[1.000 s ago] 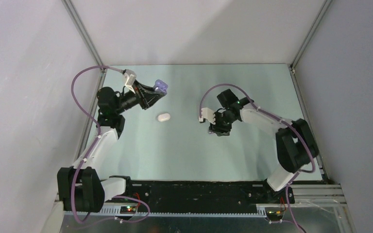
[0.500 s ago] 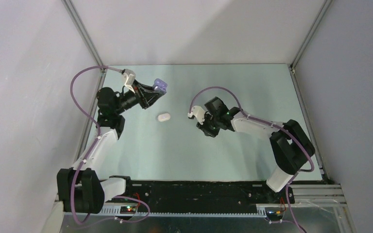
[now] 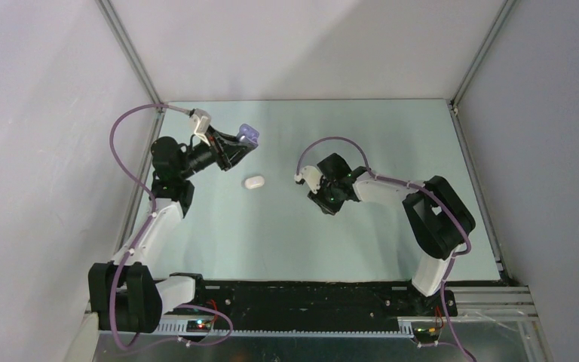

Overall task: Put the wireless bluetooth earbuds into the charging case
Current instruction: Pick up the left earbud from the center of the board.

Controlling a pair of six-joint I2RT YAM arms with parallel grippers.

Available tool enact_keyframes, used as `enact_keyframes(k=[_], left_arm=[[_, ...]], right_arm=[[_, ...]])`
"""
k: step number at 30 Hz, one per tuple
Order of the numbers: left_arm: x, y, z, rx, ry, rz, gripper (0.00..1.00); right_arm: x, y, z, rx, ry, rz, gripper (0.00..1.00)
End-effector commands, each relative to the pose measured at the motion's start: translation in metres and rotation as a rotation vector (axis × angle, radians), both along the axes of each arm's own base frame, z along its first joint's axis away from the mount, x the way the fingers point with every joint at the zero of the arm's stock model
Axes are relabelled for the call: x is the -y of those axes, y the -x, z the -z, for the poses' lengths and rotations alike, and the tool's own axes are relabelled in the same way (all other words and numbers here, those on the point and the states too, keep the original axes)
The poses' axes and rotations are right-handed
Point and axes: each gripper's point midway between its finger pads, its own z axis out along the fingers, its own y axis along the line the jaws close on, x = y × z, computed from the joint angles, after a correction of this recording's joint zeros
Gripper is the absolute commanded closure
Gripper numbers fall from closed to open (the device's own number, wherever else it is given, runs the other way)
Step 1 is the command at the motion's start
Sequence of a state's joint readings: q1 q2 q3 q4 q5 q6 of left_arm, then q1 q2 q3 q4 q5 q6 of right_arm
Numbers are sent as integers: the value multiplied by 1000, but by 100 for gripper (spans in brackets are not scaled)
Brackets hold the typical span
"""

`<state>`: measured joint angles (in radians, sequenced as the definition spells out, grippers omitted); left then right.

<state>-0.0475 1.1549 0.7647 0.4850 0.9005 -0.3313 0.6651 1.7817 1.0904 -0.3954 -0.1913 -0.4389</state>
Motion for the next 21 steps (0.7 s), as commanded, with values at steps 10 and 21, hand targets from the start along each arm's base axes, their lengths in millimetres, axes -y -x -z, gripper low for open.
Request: enact_keyframes(k=[10, 21], left_arm=[[-1, 0, -7, 47, -14, -13, 100], [-2, 0, -6, 40, -16, -14, 100]], right_arm=[[-6, -34, -16, 104, -24, 27, 74], [-8, -37, -20, 164, -2, -134, 68]])
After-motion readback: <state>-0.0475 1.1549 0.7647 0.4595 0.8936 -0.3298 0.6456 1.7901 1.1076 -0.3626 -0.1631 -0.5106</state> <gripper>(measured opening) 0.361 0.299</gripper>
